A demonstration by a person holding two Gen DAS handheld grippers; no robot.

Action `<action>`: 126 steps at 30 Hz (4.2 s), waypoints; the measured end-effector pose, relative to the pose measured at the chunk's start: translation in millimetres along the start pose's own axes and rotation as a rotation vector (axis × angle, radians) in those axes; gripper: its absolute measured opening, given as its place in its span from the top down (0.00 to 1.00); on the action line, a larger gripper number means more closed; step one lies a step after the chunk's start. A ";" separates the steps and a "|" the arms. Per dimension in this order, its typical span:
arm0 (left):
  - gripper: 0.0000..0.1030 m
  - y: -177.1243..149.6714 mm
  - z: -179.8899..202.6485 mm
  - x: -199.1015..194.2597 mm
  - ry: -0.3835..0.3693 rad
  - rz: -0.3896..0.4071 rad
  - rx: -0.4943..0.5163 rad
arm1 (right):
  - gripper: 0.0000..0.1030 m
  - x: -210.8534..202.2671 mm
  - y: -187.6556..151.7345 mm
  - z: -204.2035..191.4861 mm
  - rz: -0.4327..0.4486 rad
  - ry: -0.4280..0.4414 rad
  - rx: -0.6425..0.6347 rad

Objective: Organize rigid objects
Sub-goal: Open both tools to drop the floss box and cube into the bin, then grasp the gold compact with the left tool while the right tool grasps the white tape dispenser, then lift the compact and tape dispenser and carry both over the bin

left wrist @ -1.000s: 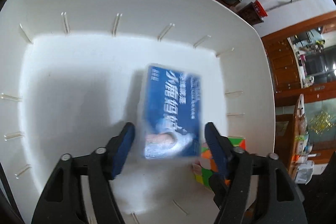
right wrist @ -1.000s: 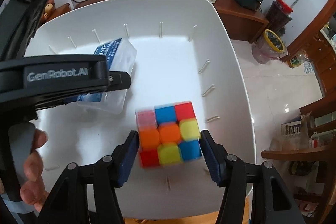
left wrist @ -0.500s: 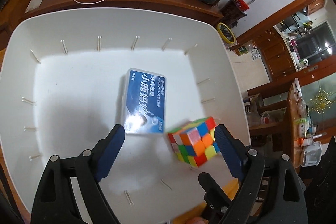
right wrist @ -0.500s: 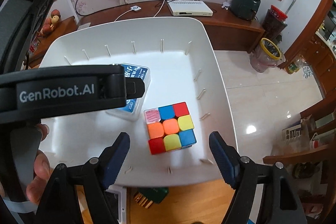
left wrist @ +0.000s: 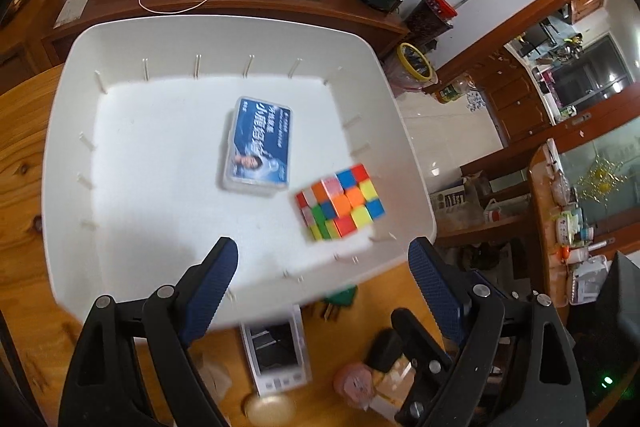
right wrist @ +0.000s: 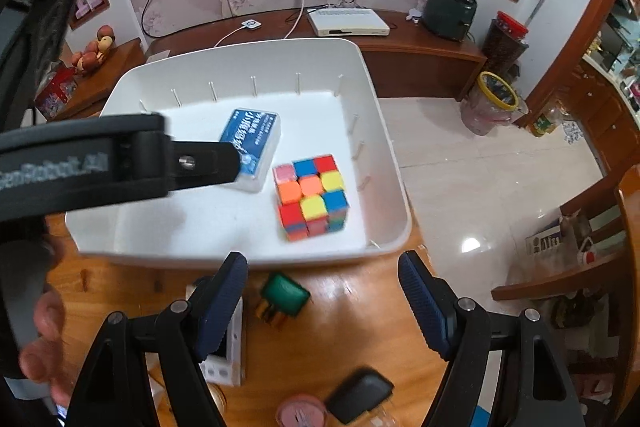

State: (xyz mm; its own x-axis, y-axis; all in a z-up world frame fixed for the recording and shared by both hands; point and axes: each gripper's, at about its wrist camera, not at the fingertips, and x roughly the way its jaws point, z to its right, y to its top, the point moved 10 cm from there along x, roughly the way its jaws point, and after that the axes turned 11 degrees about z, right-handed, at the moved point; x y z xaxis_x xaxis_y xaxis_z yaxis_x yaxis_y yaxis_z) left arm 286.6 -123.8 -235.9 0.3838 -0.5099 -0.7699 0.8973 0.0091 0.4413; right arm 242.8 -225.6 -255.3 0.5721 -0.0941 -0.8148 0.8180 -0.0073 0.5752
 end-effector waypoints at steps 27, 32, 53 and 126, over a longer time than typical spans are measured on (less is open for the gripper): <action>0.14 -193.9 13.0 -68.0 0.149 -0.037 -0.039 | 0.24 -111.6 -122.5 41.8 0.100 -0.006 -0.248; 0.14 -217.4 12.5 -67.2 0.150 -0.028 -0.067 | 0.24 -116.2 -149.7 43.2 0.092 0.029 -0.268; 0.14 -224.1 -30.6 -2.8 0.193 -0.012 -0.169 | 0.24 -90.9 -230.2 22.6 0.097 0.126 -0.351; 0.43 -106.5 19.8 -73.0 0.201 0.095 -0.156 | 0.80 -112.6 -95.6 17.2 0.227 0.247 -0.309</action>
State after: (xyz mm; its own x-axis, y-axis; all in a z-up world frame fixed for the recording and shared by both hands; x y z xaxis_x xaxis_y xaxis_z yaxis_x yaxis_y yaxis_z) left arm 158.7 -104.7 -217.6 0.4891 -0.3194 -0.8116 0.8722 0.1888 0.4513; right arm 99.1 -231.4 -217.3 0.7056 0.1813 -0.6850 0.6283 0.2870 0.7231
